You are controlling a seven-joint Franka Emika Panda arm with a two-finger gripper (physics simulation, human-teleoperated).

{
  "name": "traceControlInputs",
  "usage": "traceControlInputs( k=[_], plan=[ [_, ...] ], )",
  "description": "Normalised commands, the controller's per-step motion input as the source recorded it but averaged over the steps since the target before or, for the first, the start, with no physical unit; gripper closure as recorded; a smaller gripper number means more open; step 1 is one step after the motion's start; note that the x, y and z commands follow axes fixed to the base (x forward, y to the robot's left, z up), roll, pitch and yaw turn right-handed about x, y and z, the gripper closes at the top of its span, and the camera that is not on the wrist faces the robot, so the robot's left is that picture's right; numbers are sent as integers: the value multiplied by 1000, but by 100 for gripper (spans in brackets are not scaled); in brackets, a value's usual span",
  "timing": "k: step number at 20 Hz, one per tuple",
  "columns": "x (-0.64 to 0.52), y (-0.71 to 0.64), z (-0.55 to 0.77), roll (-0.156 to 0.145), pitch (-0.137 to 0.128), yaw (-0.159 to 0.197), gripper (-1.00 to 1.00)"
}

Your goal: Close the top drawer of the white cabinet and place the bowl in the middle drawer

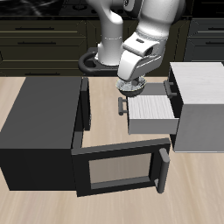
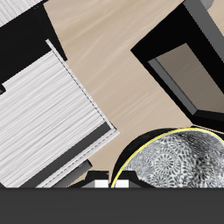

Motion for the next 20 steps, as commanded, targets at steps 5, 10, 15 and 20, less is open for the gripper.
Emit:
traceControlInputs(
  k=[5,10,15,20],
  plan=[
    [5,-67,-46,-35,-19,190,100],
    [-14,27,-109,-10,-48,205,100],
    [-14,106,5,18,-89,227,100],
    [0,72,-23,2,-52,118,100]
  ],
)
